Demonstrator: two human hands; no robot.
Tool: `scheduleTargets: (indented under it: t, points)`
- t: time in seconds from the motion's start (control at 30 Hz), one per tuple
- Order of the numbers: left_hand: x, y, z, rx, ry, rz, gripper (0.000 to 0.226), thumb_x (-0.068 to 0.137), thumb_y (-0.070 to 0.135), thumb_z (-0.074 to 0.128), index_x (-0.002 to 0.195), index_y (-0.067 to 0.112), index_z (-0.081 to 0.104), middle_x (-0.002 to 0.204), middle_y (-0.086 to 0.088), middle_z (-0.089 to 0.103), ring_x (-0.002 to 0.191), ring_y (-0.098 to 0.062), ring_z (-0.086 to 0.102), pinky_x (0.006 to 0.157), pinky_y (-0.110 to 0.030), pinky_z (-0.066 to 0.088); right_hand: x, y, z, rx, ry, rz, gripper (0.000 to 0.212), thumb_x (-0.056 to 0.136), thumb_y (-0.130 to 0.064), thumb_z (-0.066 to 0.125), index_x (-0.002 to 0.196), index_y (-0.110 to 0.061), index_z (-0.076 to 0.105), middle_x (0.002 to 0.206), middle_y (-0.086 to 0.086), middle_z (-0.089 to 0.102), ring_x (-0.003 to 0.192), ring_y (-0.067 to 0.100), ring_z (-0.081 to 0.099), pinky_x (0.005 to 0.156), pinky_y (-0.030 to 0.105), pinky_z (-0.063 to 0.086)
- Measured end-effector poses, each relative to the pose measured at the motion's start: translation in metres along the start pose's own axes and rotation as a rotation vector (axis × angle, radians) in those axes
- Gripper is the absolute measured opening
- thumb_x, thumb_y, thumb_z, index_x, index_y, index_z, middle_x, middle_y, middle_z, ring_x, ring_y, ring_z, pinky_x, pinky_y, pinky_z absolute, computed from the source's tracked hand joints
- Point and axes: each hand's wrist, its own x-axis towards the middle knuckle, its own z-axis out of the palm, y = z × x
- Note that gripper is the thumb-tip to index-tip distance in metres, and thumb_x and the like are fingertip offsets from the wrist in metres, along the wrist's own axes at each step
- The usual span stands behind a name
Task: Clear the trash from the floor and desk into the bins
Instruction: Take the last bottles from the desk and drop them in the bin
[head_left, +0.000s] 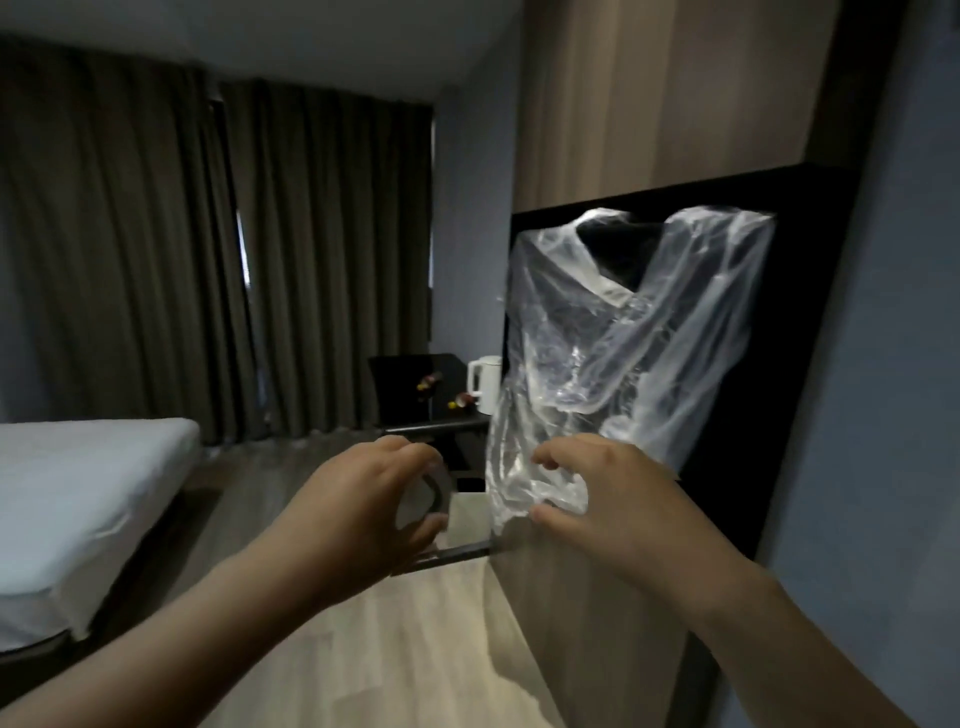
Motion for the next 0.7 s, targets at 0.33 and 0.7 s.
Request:
scheduleTargets:
  t: [0.33, 0.7]
  points:
    - [0.061, -0.101, 0.033, 0.024, 0.070, -0.127, 0.054, 0.084, 0.050, 0.058, 0.133, 0.031, 0.046, 0.123, 0.014, 0.054, 0.112, -0.003, 0.052, 0.093, -0.018, 0.044, 0.136, 0.011, 0.072, -0.005, -0.052, -0.129, 0.041, 0.082, -0.042, 0.064, 0.121, -0.031, 0.057, 0.117, -0.014, 0.058, 0.109, 0.005, 0.054, 0.095, 0.026, 0.044]
    - [0.189, -0.151, 0.088, 0.058, 0.101, -0.208, 0.050, 0.086, 0.050, 0.055, 0.132, 0.034, 0.043, 0.123, 0.018, 0.051, 0.112, 0.003, 0.048, 0.095, -0.015, 0.043, 0.272, 0.093, 0.111, 0.069, -0.030, -0.198, 0.037, 0.084, -0.044, 0.062, 0.119, -0.035, 0.056, 0.113, -0.019, 0.058, 0.106, 0.000, 0.053, 0.094, 0.025, 0.046]
